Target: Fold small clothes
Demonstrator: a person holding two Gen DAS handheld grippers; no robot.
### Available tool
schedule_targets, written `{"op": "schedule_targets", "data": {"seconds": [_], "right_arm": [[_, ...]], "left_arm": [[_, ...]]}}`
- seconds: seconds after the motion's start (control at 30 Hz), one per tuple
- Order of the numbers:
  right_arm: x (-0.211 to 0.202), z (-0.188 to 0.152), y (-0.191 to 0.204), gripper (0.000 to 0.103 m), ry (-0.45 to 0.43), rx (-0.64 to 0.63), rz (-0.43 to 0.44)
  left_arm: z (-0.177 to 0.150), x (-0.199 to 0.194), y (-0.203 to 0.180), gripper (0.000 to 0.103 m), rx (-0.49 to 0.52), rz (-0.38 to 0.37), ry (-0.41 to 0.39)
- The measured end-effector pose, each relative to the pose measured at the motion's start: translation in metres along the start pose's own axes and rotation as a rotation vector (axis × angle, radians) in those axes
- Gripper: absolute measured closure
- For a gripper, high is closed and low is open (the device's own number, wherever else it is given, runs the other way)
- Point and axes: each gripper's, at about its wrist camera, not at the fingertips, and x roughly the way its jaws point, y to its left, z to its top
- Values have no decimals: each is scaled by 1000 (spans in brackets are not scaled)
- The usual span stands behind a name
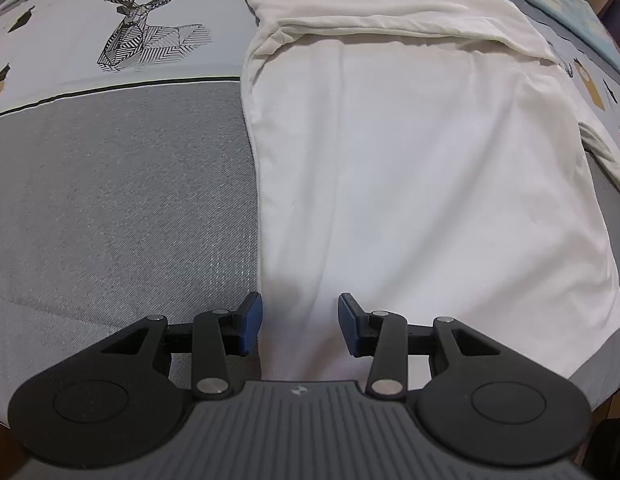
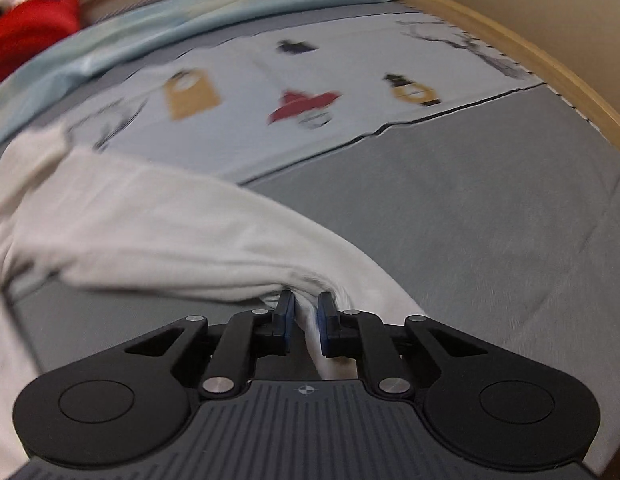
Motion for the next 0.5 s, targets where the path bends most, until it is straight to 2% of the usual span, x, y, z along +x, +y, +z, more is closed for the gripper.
{"op": "schedule_targets", "data": {"seconds": [0.27, 0.5], "right_arm": [[38, 37, -14, 93, -131, 19, -25], [68, 78, -31, 93, -203, -3, 18]], "left_arm": [[-1, 12, 7, 57, 13, 30, 15], [6, 17, 12, 57, 3, 45, 24]]}}
